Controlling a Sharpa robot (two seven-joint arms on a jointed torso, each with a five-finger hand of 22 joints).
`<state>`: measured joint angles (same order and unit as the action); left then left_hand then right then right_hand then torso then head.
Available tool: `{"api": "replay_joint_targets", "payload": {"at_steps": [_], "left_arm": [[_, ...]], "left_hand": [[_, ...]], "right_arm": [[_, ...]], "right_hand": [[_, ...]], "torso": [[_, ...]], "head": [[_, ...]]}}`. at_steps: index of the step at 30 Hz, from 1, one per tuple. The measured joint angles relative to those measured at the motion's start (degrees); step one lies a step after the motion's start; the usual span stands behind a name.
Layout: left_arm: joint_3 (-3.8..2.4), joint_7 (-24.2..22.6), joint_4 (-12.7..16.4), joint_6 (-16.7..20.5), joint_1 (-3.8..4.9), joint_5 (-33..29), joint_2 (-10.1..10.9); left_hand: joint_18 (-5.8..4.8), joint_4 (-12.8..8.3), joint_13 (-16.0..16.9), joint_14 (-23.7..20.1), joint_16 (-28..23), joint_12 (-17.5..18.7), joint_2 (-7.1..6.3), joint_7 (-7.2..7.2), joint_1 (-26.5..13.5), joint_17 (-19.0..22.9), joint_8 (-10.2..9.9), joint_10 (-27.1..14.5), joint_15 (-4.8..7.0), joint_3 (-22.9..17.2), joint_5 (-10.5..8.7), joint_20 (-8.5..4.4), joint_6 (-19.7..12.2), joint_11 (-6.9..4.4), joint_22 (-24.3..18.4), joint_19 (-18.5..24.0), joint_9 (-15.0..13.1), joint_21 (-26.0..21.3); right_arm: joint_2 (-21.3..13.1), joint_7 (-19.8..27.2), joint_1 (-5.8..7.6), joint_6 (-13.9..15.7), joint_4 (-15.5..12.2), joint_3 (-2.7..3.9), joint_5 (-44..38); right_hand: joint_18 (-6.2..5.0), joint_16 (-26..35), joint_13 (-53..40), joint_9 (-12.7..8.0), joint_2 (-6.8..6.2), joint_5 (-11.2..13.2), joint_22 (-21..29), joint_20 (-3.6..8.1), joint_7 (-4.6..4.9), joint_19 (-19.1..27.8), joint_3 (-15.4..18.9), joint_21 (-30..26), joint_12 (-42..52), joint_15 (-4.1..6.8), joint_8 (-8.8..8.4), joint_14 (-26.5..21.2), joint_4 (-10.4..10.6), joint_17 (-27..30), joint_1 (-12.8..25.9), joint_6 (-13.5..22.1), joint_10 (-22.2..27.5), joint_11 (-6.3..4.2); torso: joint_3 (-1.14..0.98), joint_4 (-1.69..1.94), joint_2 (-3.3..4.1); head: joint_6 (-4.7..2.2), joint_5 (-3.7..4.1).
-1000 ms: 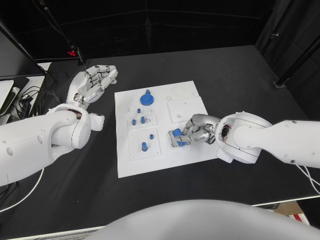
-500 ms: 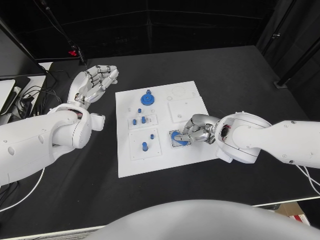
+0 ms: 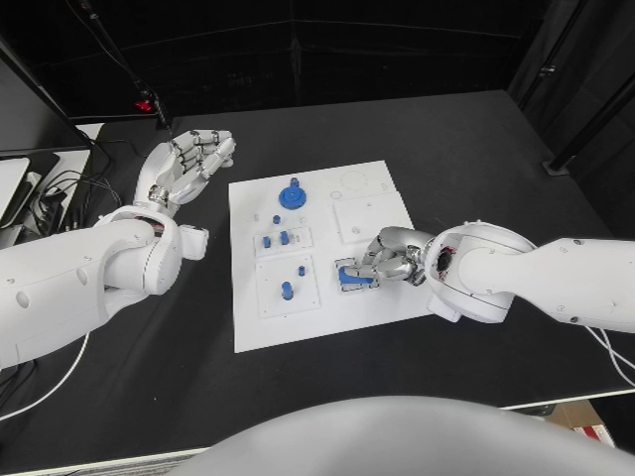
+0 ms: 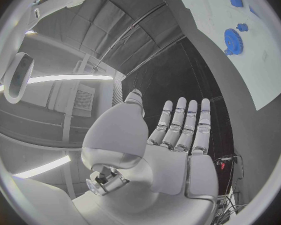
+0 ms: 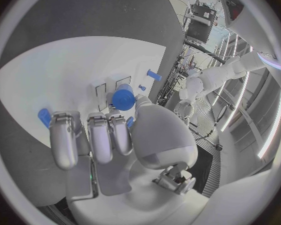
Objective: Assemble the parts on the task board
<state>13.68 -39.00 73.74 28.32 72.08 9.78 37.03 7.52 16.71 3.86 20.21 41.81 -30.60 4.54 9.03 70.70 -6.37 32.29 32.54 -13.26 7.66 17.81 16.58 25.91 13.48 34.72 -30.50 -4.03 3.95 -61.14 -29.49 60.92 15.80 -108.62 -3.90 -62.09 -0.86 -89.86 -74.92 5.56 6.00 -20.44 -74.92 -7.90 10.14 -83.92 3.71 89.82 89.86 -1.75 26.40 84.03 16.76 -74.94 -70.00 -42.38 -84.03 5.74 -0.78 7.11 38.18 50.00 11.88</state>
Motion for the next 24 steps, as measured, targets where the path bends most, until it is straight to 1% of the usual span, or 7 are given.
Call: {"api": "replay_joint_targets", "payload": {"at_steps": [3, 6, 9, 13, 21, 23, 24], "left_arm": [[0.0, 0.0, -0.01, -0.01, 0.0, 0.0, -0.01], [0.0, 0.0, -0.02, -0.01, -0.01, 0.0, -0.04], [0.0, 0.0, -0.03, -0.02, -0.01, 0.0, -0.06], [0.0, 0.0, -0.06, -0.03, -0.01, 0.0, -0.07], [0.0, 0.0, -0.09, -0.05, -0.02, 0.0, -0.07], [0.0, 0.0, -0.09, -0.05, -0.02, 0.0, -0.07], [0.0, 0.0, -0.1, -0.05, -0.02, 0.0, -0.07]], "left_hand": [[0.0, 0.0, 0.0, 0.0, 0.0, 0.0, 0.0, 0.0, 0.0, 0.0, 0.0, 0.0, 0.0, 0.0, 0.0, 0.0, 0.0, 0.0, 0.0, 0.0, 0.0, 0.0], [0.0, 0.0, 0.0, 0.0, 0.0, 0.0, 0.0, 0.0, 0.0, 0.0, 0.0, 0.0, 0.0, 0.0, 0.0, 0.0, 0.0, 0.0, 0.0, 0.0, 0.0, 0.0], [0.0, 0.0, 0.0, 0.0, 0.0, 0.0, 0.0, 0.0, 0.0, 0.0, 0.0, 0.0, 0.0, 0.0, 0.0, 0.0, 0.0, 0.0, 0.0, 0.0, 0.0, 0.0], [0.0, 0.0, 0.0, 0.0, 0.0, 0.0, 0.0, 0.0, 0.0, -0.01, 0.0, 0.0, 0.0, 0.0, 0.0, 0.0, 0.0, 0.0, 0.0, 0.0, 0.0, 0.0], [0.0, 0.0, 0.0, 0.0, 0.0, 0.0, 0.0, 0.0, 0.0, -0.01, 0.0, 0.0, 0.0, 0.0, 0.0, 0.0, 0.0, 0.0, 0.01, 0.0, -0.01, 0.0], [0.0, 0.0, 0.0, 0.0, 0.0, 0.0, 0.0, 0.0, 0.0, -0.01, 0.0, 0.0, 0.0, 0.0, 0.0, 0.0, 0.0, 0.0, 0.01, 0.0, -0.01, 0.0], [0.0, 0.0, 0.0, 0.0, 0.0, 0.0, 0.0, 0.0, 0.0, -0.01, 0.0, 0.0, 0.0, 0.0, 0.0, 0.0, 0.0, 0.0, 0.01, 0.0, -0.01, 0.0]], "right_arm": [[0.08, -0.17, 0.0, -0.06, 0.06, 0.0, -0.02], [0.14, -0.39, 0.0, -0.12, 0.1, 0.0, -0.07], [0.2, -0.51, 0.04, -0.16, 0.08, 0.05, -0.21], [0.22, -0.63, 0.12, -0.17, -0.04, 0.13, -0.5], [0.18, -0.65, 0.13, -0.04, -0.22, 0.11, -0.99], [0.17, -0.61, 0.13, 0.09, -0.25, 0.11, -1.07], [0.17, -0.56, 0.12, 0.19, -0.25, 0.1, -1.1]], "right_hand": [[0.0, 0.0, 0.0, 0.02, 0.0, 0.14, 0.0, 0.0, 0.0, 0.0, 0.0, 0.0, 0.0, 0.0, 0.0, 0.0, 0.0, 0.0, 0.0, 0.0, 0.0, 0.0], [0.0, 0.0, 0.0, 0.37, 0.55, -1.02, 0.0, 0.0, -0.25, 0.0, -0.02, 0.0, 0.0, 0.0, 0.89, 0.0, -0.35, 0.0, -1.0, -0.5, 0.0, 0.0], [0.0, 0.0, 0.0, 0.65, -0.09, -1.85, 0.0, 0.0, -0.52, 0.0, -0.21, 0.0, 0.0, 0.0, 1.59, 0.0, -1.32, 0.01, -3.48, -1.33, 0.0, 0.0], [0.0, 0.0, 0.0, 0.71, -0.95, -1.83, 0.0, 0.0, -0.72, 0.0, -0.77, 0.0, 0.0, 0.0, 2.11, 0.0, -2.52, 0.01, -6.07, -1.92, 0.0, 0.0], [0.0, 0.0, 0.0, 1.07, -1.1, -1.48, 0.0, 0.0, -0.75, 0.0, -0.73, 0.0, 0.0, 0.0, 2.35, 0.0, -2.96, 0.01, -7.17, -1.95, 0.0, 0.0], [0.0, 0.0, 0.0, 1.08, -1.39, -1.48, 0.0, 0.0, -0.75, 0.0, -0.58, 0.0, 0.0, 0.0, 2.38, 0.0, -3.11, 0.02, -7.46, -1.96, 0.0, 0.0], [0.0, 0.0, 0.0, 1.1, -1.67, -1.48, 0.0, 0.0, -0.48, 0.0, -0.61, 0.0, 0.0, 0.0, 2.72, 0.0, -3.14, 0.01, -7.76, -2.24, 0.0, 0.0]], "torso": [[0.01, 0.01, 0.01], [0.01, 0.02, 0.0], [0.01, 0.02, 0.0], [0.01, 0.02, 0.0], [0.01, 0.01, 0.01], [0.01, 0.0, 0.01], [0.01, 0.0, 0.01]], "head": [[0.0, -0.02], [0.0, 0.0], [0.0, 0.09], [0.0, 0.2], [0.0, 0.36], [0.0, 0.43], [0.0, 0.46]]}}
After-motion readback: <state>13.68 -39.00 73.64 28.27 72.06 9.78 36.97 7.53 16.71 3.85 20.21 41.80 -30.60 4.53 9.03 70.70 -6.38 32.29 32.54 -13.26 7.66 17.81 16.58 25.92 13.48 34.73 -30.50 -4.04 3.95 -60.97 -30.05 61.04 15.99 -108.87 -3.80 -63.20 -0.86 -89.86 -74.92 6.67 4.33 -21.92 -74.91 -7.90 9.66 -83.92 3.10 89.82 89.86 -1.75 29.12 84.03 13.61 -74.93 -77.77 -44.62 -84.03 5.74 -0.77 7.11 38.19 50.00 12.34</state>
